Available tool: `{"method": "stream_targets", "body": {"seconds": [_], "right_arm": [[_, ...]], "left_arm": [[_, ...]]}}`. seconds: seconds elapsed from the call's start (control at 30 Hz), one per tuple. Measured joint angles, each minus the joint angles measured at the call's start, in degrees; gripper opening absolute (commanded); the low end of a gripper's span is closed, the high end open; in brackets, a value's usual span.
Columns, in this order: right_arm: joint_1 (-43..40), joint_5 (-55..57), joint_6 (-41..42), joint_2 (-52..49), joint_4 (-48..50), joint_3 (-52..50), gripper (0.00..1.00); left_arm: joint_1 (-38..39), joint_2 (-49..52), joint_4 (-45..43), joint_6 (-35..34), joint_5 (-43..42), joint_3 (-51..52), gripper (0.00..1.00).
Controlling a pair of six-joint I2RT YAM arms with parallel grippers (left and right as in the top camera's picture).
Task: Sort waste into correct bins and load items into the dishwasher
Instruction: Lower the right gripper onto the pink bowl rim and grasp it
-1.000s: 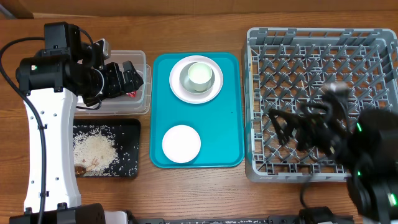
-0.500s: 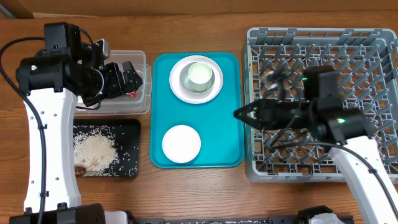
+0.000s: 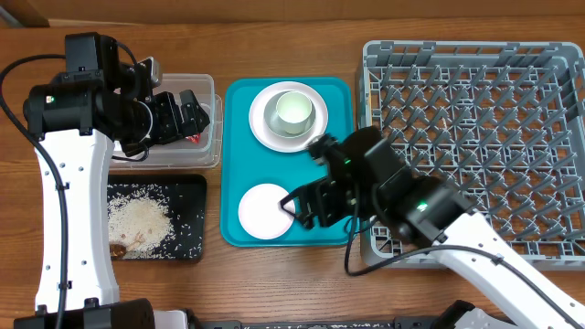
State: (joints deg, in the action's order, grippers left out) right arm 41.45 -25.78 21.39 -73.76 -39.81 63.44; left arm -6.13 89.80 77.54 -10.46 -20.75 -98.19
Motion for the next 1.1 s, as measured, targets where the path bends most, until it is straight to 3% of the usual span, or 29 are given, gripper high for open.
{"method": "stream_targets", "body": {"seconds": [0.1, 0.2, 0.27, 0.33, 0.5, 0.63, 1.1], "right_arm": [[2.89, 0.87, 2.05, -0.61, 3.52, 0.04, 0.98], [4.72, 1.38, 3.3, -2.23, 5.18, 0.04, 0.52], [5.51, 1.81, 4.2, -4.11, 5.97, 0.04, 0.35], [6.1, 2.54, 4.98, -6.14, 6.82, 0.04, 0.3], [8.39, 6.75, 7.26, -12.85, 10.73, 0.04, 0.29], [10.82, 11.47, 8.09, -16.5, 13.97, 0.04, 0.22], [20.68, 28.15, 8.63, -21.07, 18.51, 0.04, 0.22]], "left_arm": [[0.0, 0.0, 0.0, 0.0, 0.02, 0.0, 1.0], [0.0, 0.0, 0.0, 0.0, 0.02, 0.0, 1.0], [0.0, 0.0, 0.02, 0.0, 0.02, 0.0, 1.0], [0.0, 0.0, 0.0, 0.0, 0.02, 0.0, 1.0], [0.0, 0.0, 0.0, 0.0, 0.0, 0.0, 1.0], [0.0, 0.0, 0.0, 0.0, 0.02, 0.0, 1.0], [0.0, 0.0, 0.0, 0.0, 0.02, 0.0, 1.0]]}}
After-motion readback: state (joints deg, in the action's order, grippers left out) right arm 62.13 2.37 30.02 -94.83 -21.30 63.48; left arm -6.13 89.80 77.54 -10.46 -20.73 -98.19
